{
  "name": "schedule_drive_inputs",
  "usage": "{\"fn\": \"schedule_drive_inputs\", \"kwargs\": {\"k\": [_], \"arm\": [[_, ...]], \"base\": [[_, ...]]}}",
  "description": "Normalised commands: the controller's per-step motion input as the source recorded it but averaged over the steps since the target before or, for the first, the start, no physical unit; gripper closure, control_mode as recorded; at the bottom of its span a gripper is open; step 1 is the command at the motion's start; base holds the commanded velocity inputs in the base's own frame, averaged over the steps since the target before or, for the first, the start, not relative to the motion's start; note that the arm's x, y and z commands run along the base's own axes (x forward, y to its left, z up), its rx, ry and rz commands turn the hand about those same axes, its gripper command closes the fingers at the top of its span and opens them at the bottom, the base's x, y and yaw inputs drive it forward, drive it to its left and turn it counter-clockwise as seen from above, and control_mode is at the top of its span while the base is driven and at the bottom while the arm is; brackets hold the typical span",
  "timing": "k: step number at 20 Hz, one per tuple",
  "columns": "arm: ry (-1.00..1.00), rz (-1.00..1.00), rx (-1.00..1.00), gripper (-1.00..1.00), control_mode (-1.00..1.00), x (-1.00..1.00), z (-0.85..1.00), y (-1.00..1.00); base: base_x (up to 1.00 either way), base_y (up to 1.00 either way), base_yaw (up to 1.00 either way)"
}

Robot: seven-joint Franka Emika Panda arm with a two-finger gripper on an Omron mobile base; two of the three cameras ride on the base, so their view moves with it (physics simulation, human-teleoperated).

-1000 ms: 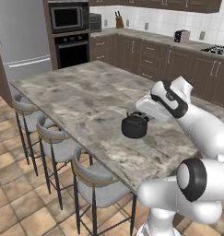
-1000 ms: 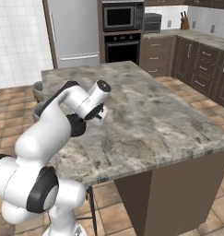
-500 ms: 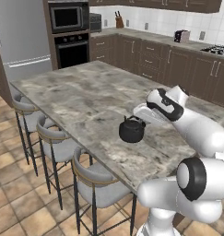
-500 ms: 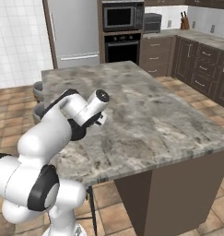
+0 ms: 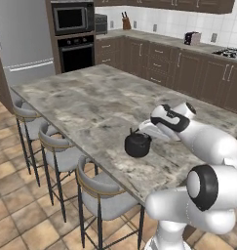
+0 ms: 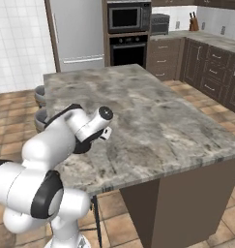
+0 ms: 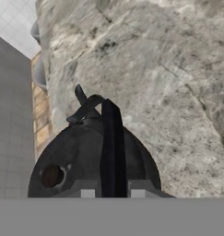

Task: The kettle is done boiling. Turn off the stove, then wait for 300 timesteps before moving the kettle to the dining table.

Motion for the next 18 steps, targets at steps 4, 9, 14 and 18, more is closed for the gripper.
{"fn": "schedule_drive_inputs", "kwargs": {"k": [4, 9, 14, 18], "arm": [[0.0, 0.0, 0.0, 1.0, -1.0, 0.15, -0.24, 0.0], [0.0, 0.0, 0.0, 1.0, -1.0, 0.16, -0.18, 0.0], [0.0, 0.0, 0.0, 1.0, -1.0, 0.14, -0.15, 0.0], [0.0, 0.0, 0.0, 1.0, -1.0, 0.09, -0.16, 0.0]], "base": [[0.0, 0.0, 0.0], [0.0, 0.0, 0.0], [0.0, 0.0, 0.0], [0.0, 0.0, 0.0]]}}
